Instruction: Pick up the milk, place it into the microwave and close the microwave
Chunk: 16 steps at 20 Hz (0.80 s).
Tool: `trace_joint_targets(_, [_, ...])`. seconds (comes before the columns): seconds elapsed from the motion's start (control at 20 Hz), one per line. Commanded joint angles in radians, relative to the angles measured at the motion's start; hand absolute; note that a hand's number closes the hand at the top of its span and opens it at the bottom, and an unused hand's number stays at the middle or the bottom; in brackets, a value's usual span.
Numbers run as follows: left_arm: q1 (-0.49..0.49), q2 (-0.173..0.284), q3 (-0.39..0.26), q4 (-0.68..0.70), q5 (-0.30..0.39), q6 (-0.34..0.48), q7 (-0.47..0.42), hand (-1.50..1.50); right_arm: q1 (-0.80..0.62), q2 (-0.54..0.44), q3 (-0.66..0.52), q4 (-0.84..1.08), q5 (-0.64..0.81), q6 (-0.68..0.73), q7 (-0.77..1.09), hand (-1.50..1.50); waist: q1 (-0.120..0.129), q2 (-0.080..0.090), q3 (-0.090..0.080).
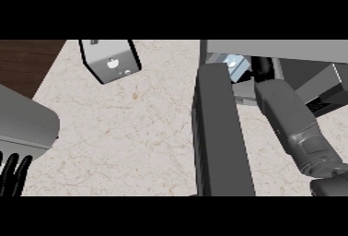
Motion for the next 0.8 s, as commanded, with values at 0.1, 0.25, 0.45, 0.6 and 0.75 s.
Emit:
trace_joint_targets(0.1, [-0.050, 0.002, -0.014, 0.020, -0.019, 0.001, 0.001, -1.50, -0.071, -0.007, -0.030, 0.069, 0.001, -0.115, 0.043, 1.50, 0.032, 0.022, -0.001])
trace_joint_targets(0.25, [-0.055, 0.001, -0.019, 0.020, -0.023, 0.006, 0.013, -1.50, -0.098, -0.022, -0.066, 0.083, -0.024, -0.182, 0.078, 1.50, 0.045, 0.027, 0.000])
trace_joint_targets(0.45, [-0.074, 0.020, -0.009, 0.034, -0.055, 0.009, 0.017, -1.50, -0.081, -0.032, -0.087, 0.088, -0.028, -0.304, 0.051, 1.50, 0.046, 0.034, 0.000])
trace_joint_targets(0.6, [-0.084, 0.015, -0.027, 0.033, -0.078, 0.016, 0.022, -1.50, -0.086, -0.057, -0.013, 0.112, 0.061, -0.411, 0.040, -1.50, 0.062, 0.041, -0.002])
trace_joint_targets(0.75, [-0.099, 0.031, -0.015, 0.030, -0.080, 0.011, 0.023, -1.50, -0.093, -0.049, 0.001, 0.132, 0.083, -0.476, 0.053, -1.50, 0.086, 0.046, -0.001])
